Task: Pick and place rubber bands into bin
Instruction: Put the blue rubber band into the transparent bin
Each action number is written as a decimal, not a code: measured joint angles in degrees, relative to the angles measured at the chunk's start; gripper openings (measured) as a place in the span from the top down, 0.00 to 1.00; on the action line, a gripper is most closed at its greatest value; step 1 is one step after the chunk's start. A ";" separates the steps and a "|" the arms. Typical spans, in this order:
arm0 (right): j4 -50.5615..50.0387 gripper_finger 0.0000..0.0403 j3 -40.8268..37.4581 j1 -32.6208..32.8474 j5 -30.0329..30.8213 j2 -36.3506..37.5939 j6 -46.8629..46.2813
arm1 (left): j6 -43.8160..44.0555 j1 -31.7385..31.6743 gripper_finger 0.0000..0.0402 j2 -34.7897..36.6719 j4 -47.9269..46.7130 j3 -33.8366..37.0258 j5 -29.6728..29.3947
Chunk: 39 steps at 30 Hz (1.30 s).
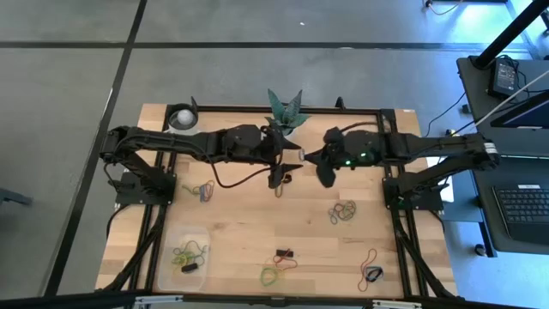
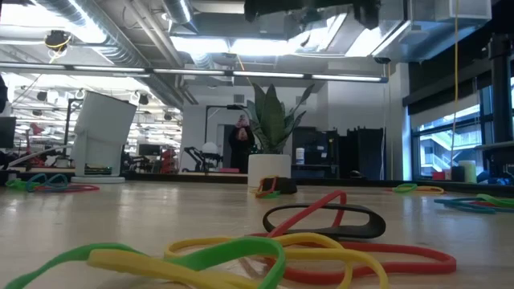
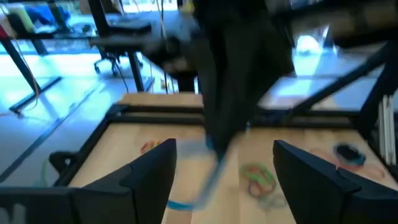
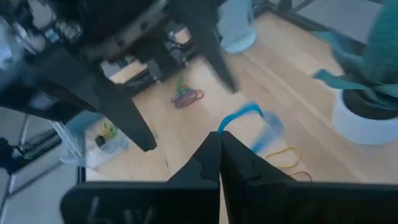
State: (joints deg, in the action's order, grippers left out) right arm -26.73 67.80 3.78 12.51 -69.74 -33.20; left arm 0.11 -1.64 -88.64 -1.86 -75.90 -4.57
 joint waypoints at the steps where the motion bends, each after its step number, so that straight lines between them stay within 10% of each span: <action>1: -0.03 1.00 0.99 0.52 0.12 -1.45 0.53 | 0.21 0.12 0.35 0.00 0.77 0.00 -0.05; 11: 1.75 1.00 11.08 5.48 4.96 -11.61 6.68 | 1.23 2.45 0.35 -0.35 -1.43 0.00 3.21; 39: -7.94 1.00 13.32 8.19 13.58 -9.51 3.70 | 2.15 3.42 0.48 -0.39 -4.01 0.00 -3.10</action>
State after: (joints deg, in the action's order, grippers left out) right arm -34.67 81.12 11.97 26.09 -79.25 -29.50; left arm 2.26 1.78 -89.03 -5.87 -75.90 -7.67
